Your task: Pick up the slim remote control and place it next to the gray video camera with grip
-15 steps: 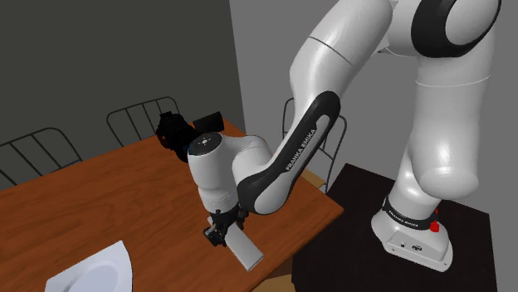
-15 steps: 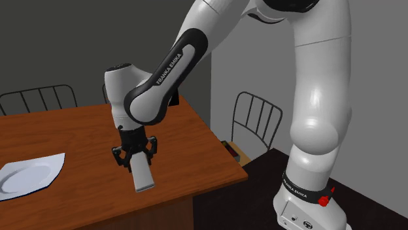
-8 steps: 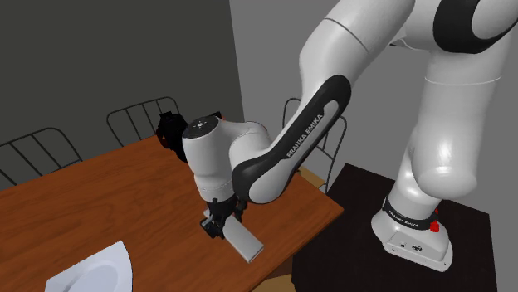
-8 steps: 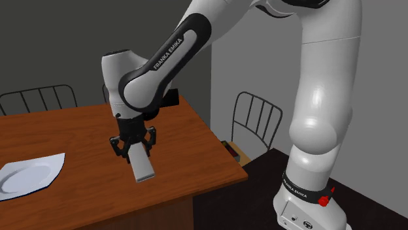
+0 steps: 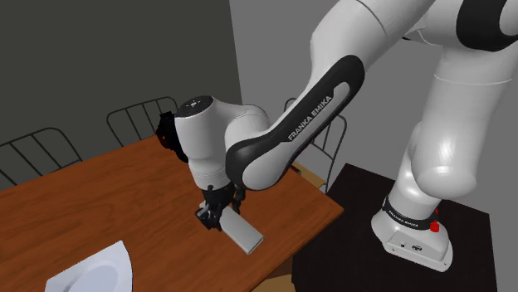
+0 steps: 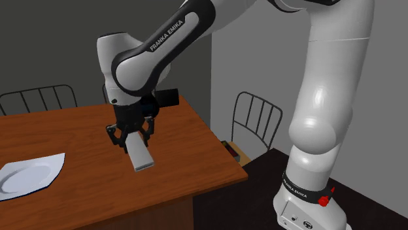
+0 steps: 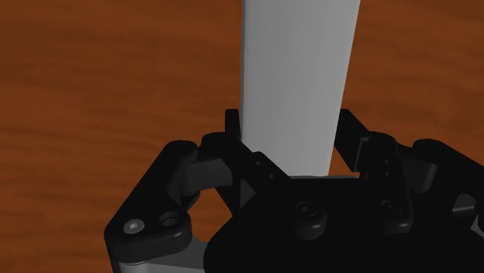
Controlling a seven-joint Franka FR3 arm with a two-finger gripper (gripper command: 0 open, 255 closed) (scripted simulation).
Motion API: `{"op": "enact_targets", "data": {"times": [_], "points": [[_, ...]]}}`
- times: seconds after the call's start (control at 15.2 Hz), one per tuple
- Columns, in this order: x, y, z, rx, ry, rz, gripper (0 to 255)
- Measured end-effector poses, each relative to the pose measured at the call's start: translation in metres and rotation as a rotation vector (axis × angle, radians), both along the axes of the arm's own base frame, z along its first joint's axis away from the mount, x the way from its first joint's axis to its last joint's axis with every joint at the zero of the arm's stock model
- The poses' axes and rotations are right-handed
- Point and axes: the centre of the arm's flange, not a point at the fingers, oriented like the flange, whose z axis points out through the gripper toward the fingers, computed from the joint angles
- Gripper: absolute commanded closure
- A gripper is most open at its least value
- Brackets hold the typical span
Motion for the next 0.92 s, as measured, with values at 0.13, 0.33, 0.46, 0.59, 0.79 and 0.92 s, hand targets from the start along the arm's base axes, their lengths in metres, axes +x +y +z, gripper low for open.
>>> {"op": "enact_targets", "data": {"times": [0.13,0.33,0.46,0.59,0.79,0.92], "points": [[0.0,0.0,0.011,0.0,0.0,0.0,255],[0.0,0.0,0.027,0.0,0.0,0.0,255],[-0.001,0.0,0.038,0.0,0.0,0.0,255],[-0.001,0.0,0.049,0.0,0.0,0.0,255],[-0.001,-0.001,0.063,0.0,0.0,0.0,255],[-0.001,-0.001,0.075,0.0,0.0,0.0,255]]}}
